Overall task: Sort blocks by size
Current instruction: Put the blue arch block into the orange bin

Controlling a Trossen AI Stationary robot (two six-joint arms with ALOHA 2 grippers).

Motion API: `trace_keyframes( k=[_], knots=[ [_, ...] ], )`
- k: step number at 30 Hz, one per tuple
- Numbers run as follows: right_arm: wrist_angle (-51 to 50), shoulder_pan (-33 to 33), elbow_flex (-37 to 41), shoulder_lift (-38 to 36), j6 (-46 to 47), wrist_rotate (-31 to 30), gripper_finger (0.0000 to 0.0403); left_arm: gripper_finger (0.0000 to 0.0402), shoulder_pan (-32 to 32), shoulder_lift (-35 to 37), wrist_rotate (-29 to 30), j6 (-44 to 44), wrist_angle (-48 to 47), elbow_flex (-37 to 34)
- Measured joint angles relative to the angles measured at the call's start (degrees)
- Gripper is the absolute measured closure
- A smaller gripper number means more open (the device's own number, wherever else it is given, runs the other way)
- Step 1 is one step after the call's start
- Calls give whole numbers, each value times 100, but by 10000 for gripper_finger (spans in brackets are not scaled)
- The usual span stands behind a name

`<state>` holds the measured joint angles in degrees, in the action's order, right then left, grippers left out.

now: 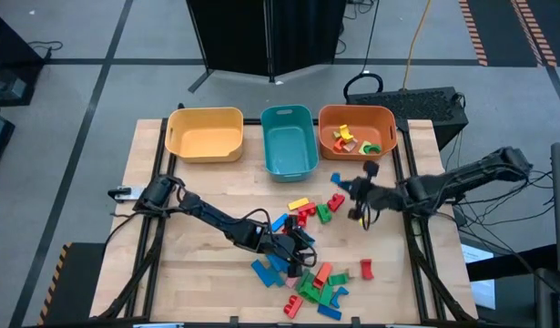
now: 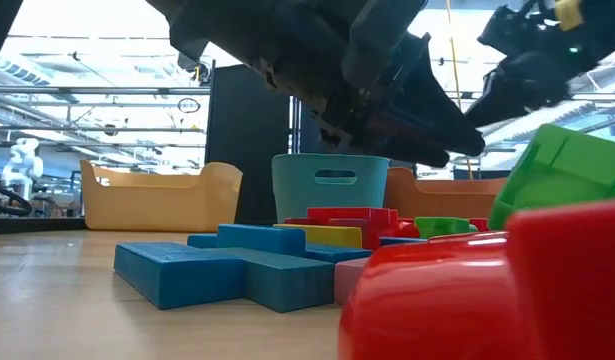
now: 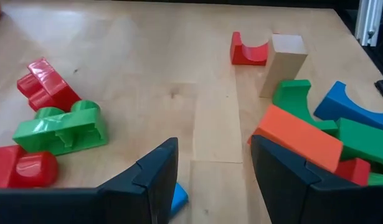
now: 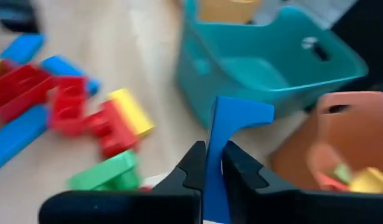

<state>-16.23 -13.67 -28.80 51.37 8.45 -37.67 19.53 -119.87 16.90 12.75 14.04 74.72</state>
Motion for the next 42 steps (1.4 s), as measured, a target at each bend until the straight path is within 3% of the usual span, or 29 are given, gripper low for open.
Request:
trace_keyframes(
  k=[11, 22, 26, 42],
  knots=[
    [104, 2503, 0, -367, -703, 105, 384, 210, -54, 1, 16, -13, 59, 0],
    [468, 4894, 0, 214, -840, 1784, 383, 210, -81, 2, 13, -13, 37, -2],
    [605, 5288, -2, 535, -894, 2138, 381, 210, -81, 2, 13, -13, 36, -2],
    [1228, 5944, -2, 1972, -916, 2171, 375, 210, -114, 2, 11, -2, 37, -2]
  ],
)
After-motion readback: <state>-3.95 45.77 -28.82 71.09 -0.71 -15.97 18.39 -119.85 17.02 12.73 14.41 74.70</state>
